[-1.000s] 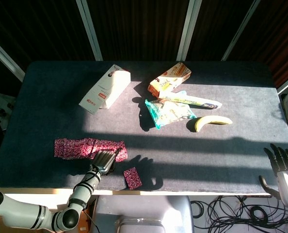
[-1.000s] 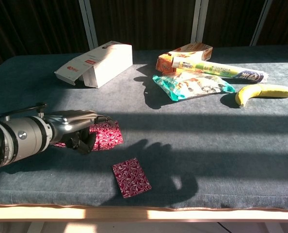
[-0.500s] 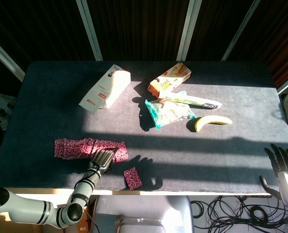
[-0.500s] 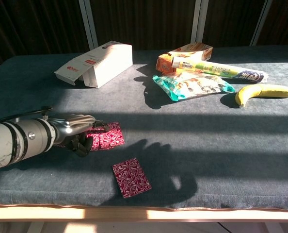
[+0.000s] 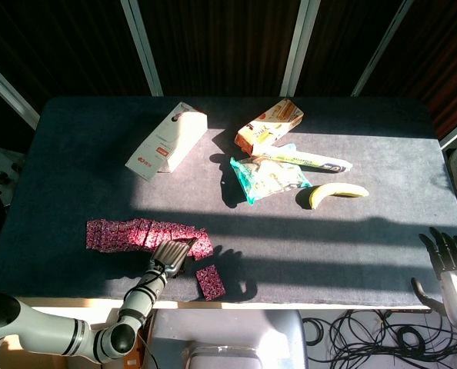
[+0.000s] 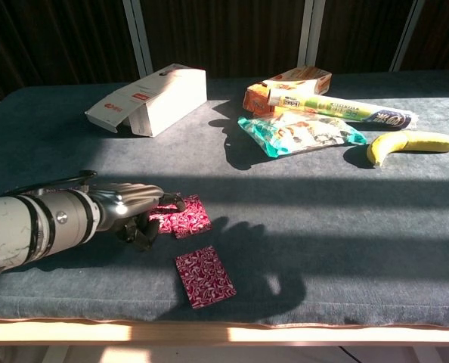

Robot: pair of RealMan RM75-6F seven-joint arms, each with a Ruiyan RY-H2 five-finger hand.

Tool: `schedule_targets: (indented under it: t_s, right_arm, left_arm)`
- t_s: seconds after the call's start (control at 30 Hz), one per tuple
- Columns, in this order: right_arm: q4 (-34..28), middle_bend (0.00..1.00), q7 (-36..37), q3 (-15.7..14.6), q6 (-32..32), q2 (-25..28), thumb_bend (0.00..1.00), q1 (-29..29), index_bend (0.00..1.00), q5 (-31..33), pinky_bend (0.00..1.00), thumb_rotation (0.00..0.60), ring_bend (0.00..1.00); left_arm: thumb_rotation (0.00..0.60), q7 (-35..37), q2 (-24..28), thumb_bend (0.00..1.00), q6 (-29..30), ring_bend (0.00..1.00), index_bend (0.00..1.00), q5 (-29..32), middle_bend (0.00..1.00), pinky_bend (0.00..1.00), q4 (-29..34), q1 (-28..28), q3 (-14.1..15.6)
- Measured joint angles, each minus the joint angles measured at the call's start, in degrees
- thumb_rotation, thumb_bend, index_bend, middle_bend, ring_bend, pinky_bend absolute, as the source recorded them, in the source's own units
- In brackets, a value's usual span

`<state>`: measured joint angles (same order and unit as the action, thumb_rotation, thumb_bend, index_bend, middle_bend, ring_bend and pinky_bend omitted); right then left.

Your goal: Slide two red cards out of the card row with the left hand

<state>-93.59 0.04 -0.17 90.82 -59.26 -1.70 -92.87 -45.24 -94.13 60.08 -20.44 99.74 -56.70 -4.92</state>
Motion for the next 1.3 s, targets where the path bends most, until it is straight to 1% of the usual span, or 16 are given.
schedule_targets:
  t_s: [0.37, 0.5, 0.7, 0.77, 0.9, 1.0, 1.03, 1.1, 1.13, 1.17, 1.2, 1.23, 1.27, 1.3]
  right_arm:
    - [0.3, 0.00, 1.6, 0.0, 0.5, 0.5, 0.31, -0.1, 0.00, -0.3, 0.03, 0.600, 0.00]
    - [0.6, 0.00, 2.4, 0.0, 0.7, 0.7, 0.31, -0.3, 0.00, -0.2, 0.03, 0.600, 0.00]
    - [0.8, 0.00, 2.3, 0.0, 0.9, 0.7, 0.31, -0.4, 0.00, -0.3, 0.03, 0.600, 0.00]
    - [0.8, 0.00, 2.2, 0.0, 0.9, 0.6, 0.31, -0.4, 0.00, -0.3, 0.03, 0.600, 0.00]
    - [0.9, 0.00, 2.0, 0.0, 0.9, 0.5, 0.31, -0.4, 0.00, -0.3, 0.03, 0.600, 0.00]
    - [0.8, 0.00, 1.7, 0.0, 0.8, 0.4, 0.31, -0.4, 0.00, -0.4, 0.03, 0.600, 0.00]
    - [0.8, 0.00, 1.7, 0.0, 0.8, 0.4, 0.31, -0.4, 0.00, -0.4, 0.03, 0.600, 0.00]
    - [0.8, 0.00, 1.5, 0.0, 0.9, 0.3, 0.31, -0.5, 0.00, -0.3, 0.03, 0.600, 0.00]
    - [0.8, 0.00, 1.4, 0.0, 1.0, 0.3, 0.31, -0.5, 0.00, -0.3, 0.03, 0.600, 0.00]
    - [0.8, 0.00, 1.3, 0.0, 1.0, 0.3, 0.31, -0.5, 0.00, -0.3, 0.03, 0.600, 0.00]
    - [0.8, 0.00, 1.1, -0.1, 1.0, 0.2, 0.31, -0.5, 0.00, -0.3, 0.03, 0.600, 0.00]
    - [0.8, 0.00, 0.9, -0.1, 1.0, 0.1, 0.31, -0.6, 0.00, -0.3, 0.03, 0.600, 0.00]
    - [0.8, 0.00, 0.8, -0.1, 0.9, 0.1, 0.31, -0.6, 0.00, -0.3, 0.03, 0.600, 0.00]
    - [0.8, 0.00, 0.5, -0.1, 0.9, 0.0, 0.31, -0.6, 0.00, -0.3, 0.03, 0.600, 0.00]
  left_arm:
    - [0.600, -2.5, -3.9, 0.91, -1.2, 1.00, 0.21, 4.5, 1.00, 1.00, -1.6, -3.7, -1.6]
    - [0.600, -2.2, -4.2, 0.91, -1.2, 1.00, 0.21, 4.7, 1.00, 1.00, -1.1, -4.2, -2.3]
    - [0.600, -1.8, -4.2, 0.91, -0.5, 1.00, 0.21, 4.2, 1.00, 1.00, 0.1, -4.7, -2.4]
    - [0.600, -1.3, -4.1, 0.91, 0.0, 1.00, 0.18, 3.4, 1.00, 1.00, 0.3, -4.5, -2.4]
    - [0.600, 0.3, -3.8, 0.90, 1.3, 1.00, 0.09, 0.3, 1.00, 1.00, 1.1, -3.8, -2.5]
    - [0.600, 2.1, -1.9, 0.90, 1.3, 1.00, 0.04, -3.0, 1.00, 1.00, 3.3, -2.7, -2.3]
    - [0.600, 2.7, -0.9, 0.88, 1.2, 1.00, 0.02, -4.0, 1.00, 1.00, 4.1, -2.3, -2.1]
    - [0.600, 4.2, 1.7, 0.80, 1.3, 1.00, 0.00, -6.8, 1.00, 1.00, 6.3, -1.1, -1.7]
    - [0.600, 5.0, 2.9, 0.75, 1.4, 0.98, 0.00, -8.3, 0.99, 0.99, 7.2, -0.5, -1.4]
    - [0.600, 6.1, 4.5, 0.70, 1.5, 0.92, 0.00, -10.4, 0.94, 0.96, 8.5, 0.4, -0.9]
    - [0.600, 7.0, 5.8, 0.64, 1.7, 0.82, 0.00, -12.3, 0.84, 0.89, 9.4, 1.2, -0.5]
    - [0.600, 7.9, 7.2, 0.60, 1.9, 0.73, 0.00, -14.3, 0.75, 0.82, 10.4, 2.0, -0.1]
    - [0.600, 9.3, 9.0, 0.55, 2.3, 0.59, 0.00, -17.3, 0.61, 0.69, 11.4, 3.3, 0.8]
    - [0.600, 10.4, 10.4, 0.52, 2.6, 0.47, 0.00, -19.8, 0.50, 0.58, 12.1, 4.3, 1.5]
